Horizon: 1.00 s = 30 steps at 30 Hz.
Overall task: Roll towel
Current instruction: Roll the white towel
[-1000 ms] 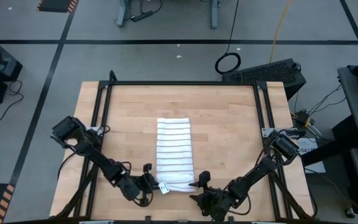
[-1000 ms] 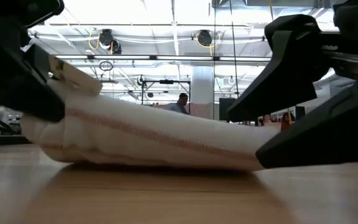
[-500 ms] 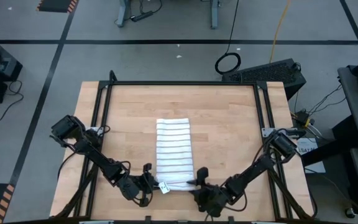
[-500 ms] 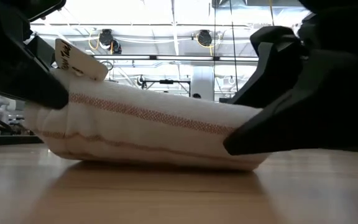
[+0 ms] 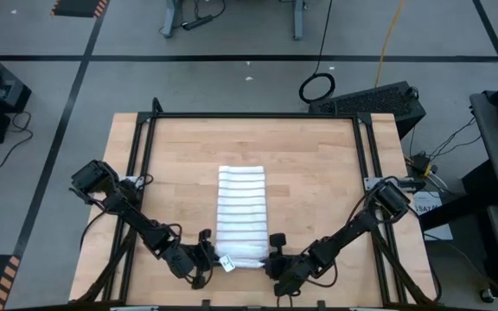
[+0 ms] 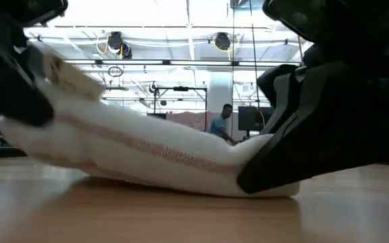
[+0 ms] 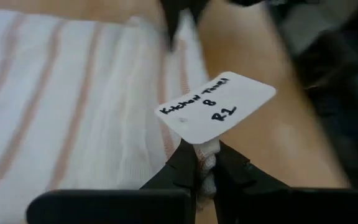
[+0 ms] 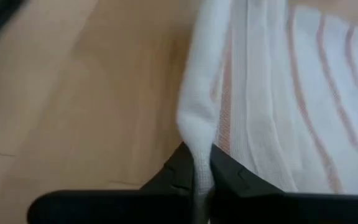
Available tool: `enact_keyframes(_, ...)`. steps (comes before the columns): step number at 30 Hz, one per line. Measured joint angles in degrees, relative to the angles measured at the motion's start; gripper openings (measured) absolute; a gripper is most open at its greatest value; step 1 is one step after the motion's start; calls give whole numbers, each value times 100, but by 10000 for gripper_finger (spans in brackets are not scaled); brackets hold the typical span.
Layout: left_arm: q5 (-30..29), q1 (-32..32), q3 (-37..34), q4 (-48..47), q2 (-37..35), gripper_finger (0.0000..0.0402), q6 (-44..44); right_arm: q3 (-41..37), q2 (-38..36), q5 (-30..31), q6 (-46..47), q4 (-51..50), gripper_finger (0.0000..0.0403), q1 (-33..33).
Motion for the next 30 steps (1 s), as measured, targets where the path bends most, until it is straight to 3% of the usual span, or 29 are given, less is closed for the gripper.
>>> enact_keyframes(5,885,-40,2,400,0,28,-142,2,-291,-948,133,24,8,-126)
enact_keyframes(13,1254,-87,8,420,0,28,-141,2,-746,-2402,790,44,6,-474)
enact_keyframes(20,1063,-83,15,-353,-2,28,-243,7,-657,-3422,1456,62,6,-950)
enact_keyframes(26,891,17,24,-1190,-22,29,-601,4,-390,-3807,1831,122,6,-1305)
enact_keyframes(30,786,70,20,-1128,-15,32,-597,4,-333,-3953,1996,197,6,-1384)
